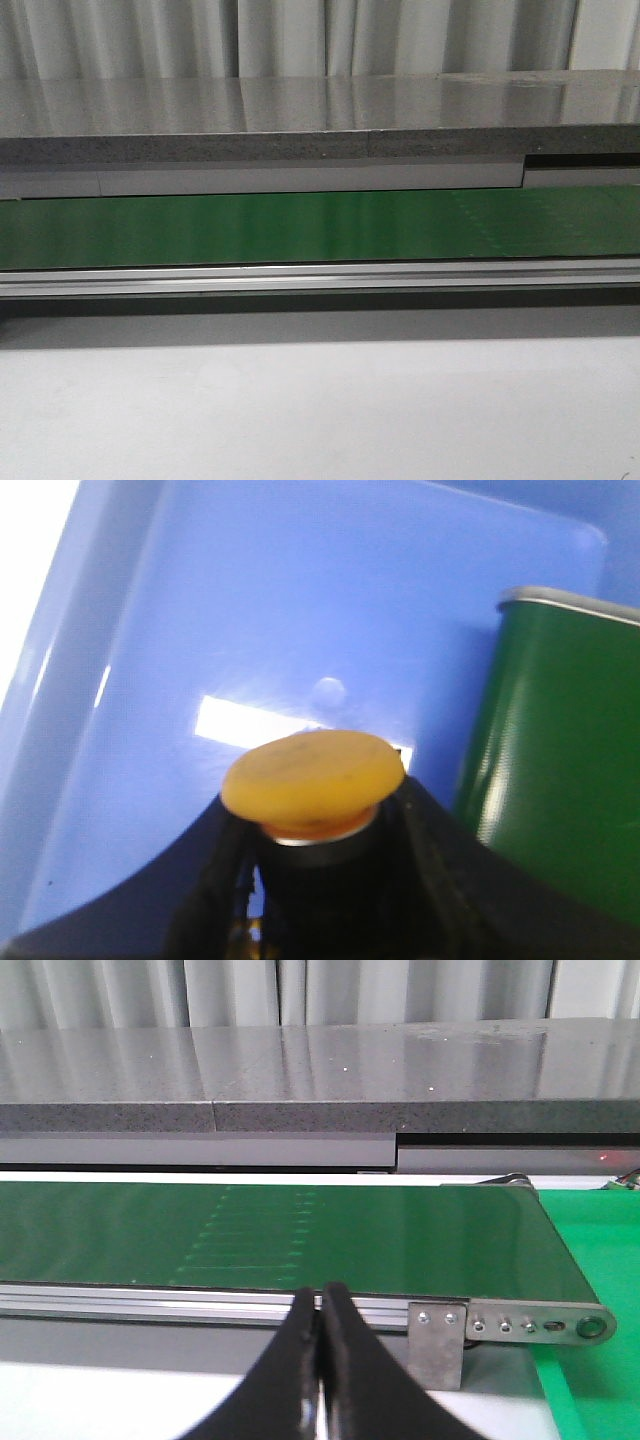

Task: Move button from left to right
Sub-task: 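Lift the button with the left gripper and place it on the belt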

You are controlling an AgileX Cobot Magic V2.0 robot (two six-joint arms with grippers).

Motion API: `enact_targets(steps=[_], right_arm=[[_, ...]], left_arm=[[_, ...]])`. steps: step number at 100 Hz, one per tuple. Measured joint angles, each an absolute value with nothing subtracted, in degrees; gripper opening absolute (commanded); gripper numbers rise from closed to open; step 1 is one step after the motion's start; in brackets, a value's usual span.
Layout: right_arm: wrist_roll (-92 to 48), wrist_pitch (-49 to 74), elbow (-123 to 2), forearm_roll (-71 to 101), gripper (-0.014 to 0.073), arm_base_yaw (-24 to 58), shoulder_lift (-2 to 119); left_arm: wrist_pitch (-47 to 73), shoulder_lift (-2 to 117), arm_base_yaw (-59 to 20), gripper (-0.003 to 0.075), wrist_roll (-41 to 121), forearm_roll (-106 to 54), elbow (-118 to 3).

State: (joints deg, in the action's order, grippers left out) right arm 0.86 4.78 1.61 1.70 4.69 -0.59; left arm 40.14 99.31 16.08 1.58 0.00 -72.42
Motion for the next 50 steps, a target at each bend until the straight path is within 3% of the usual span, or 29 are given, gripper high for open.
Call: enact_targets(steps=[40,50], right_arm=[[0.9,4.8,1.6,1.7,-0.0068,4.7,-0.6],[0.9,4.8,1.6,1.7,-0.0068,4.7,-0.6]], left_arm=[[42.3,100.9,7.5,-0.0019,5.6,-0.8,-72.4],[42.7,101.3,7.4,0.0036,5.7,-0.8,-72.4]])
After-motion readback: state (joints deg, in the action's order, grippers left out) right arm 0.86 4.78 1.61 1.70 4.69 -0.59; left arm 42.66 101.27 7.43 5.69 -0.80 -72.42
